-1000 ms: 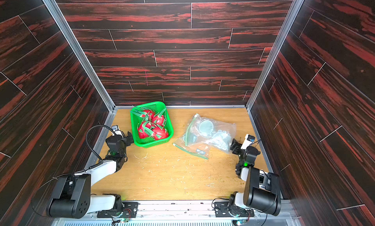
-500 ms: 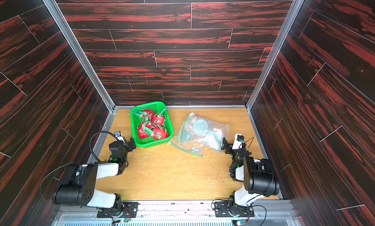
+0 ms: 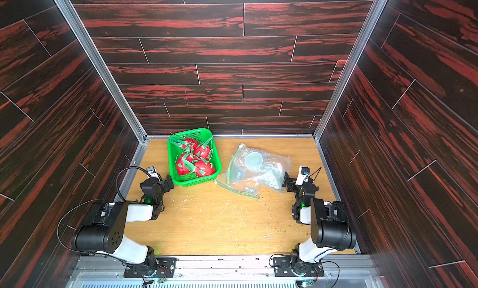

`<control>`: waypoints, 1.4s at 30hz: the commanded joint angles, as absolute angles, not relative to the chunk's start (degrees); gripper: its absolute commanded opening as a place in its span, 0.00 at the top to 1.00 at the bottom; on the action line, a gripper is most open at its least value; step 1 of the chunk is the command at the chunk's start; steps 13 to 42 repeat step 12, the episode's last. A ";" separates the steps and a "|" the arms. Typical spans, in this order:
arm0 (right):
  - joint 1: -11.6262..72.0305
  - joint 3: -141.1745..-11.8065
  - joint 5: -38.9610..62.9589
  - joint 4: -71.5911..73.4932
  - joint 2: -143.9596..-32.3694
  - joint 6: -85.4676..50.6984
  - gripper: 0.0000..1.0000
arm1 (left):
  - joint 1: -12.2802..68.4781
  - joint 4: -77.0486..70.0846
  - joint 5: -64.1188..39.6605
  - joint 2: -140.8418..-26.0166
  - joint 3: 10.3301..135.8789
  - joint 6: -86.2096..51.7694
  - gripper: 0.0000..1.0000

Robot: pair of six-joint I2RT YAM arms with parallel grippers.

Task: Open the zip-top bag and take out the dragon fruit
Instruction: Reset both arms

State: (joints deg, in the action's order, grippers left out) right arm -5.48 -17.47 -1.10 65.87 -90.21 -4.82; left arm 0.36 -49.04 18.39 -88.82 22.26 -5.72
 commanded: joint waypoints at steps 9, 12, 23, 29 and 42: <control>-5.19 -17.75 -1.49 65.15 -89.47 -4.01 0.02 | 0.08 -48.16 18.80 -88.31 23.64 -6.04 0.00; -5.19 -17.75 -1.47 65.13 -89.47 -4.04 0.02 | 0.03 -48.79 19.22 -87.94 23.09 -5.75 0.00; -5.19 -17.75 -1.47 65.13 -89.47 -4.04 0.02 | 0.03 -48.79 19.22 -87.94 23.09 -5.75 0.00; -5.19 -17.75 -1.47 65.13 -89.47 -4.04 0.02 | 0.03 -48.79 19.22 -87.94 23.09 -5.75 0.00; -5.19 -17.75 -1.47 65.13 -89.47 -4.04 0.02 | 0.03 -48.79 19.22 -87.94 23.09 -5.75 0.00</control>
